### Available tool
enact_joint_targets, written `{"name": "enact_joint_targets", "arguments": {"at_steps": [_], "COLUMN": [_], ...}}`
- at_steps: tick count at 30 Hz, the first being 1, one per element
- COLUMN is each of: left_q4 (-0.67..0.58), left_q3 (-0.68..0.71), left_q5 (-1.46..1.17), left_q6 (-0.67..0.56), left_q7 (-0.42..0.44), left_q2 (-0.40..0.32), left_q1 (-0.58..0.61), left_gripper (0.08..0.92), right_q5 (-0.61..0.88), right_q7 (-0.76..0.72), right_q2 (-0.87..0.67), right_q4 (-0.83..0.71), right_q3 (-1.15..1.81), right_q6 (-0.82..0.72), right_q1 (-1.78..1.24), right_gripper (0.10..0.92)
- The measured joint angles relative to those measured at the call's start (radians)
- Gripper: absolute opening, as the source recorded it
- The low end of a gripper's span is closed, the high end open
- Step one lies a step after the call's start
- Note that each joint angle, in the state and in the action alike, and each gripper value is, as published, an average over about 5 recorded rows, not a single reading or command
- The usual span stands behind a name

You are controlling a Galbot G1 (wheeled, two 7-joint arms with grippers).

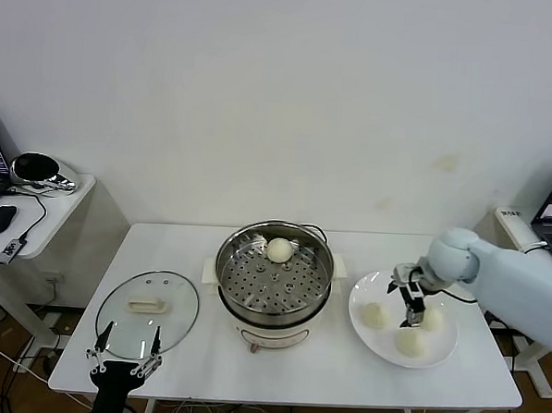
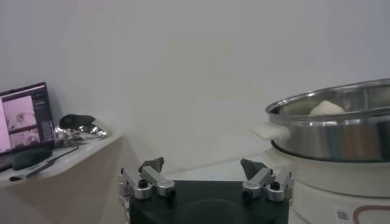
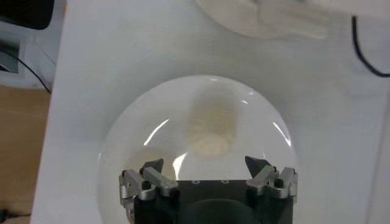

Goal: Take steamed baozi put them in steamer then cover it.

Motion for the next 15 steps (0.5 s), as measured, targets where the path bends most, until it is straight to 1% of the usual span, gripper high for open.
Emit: {"name": "enact_joint_targets", "arguments": {"at_steps": [11, 15], "left_q4": [0.012, 0.014], "left_q3": [-0.003, -0.004], "left_q5": [-0.003, -0.004], "left_q6": [0.000, -0.001], "left_q7": [0.000, 0.000], "left_q2": [-0.001, -0.001], "left_q1": [-0.010, -0.012], "left_gripper": [0.823, 0.823], "right_q5": [-0.049, -0.062], "right_q7": [0.005, 0.005], "right_q2": [0.084, 0.101], "right_q4": [-0.100, -0.119], "right_q3": [0.056, 0.071], "right_q6": [0.005, 0.005], "right_q1": [-0.074, -0.087], "right_gripper": [0.820, 0.772]}}
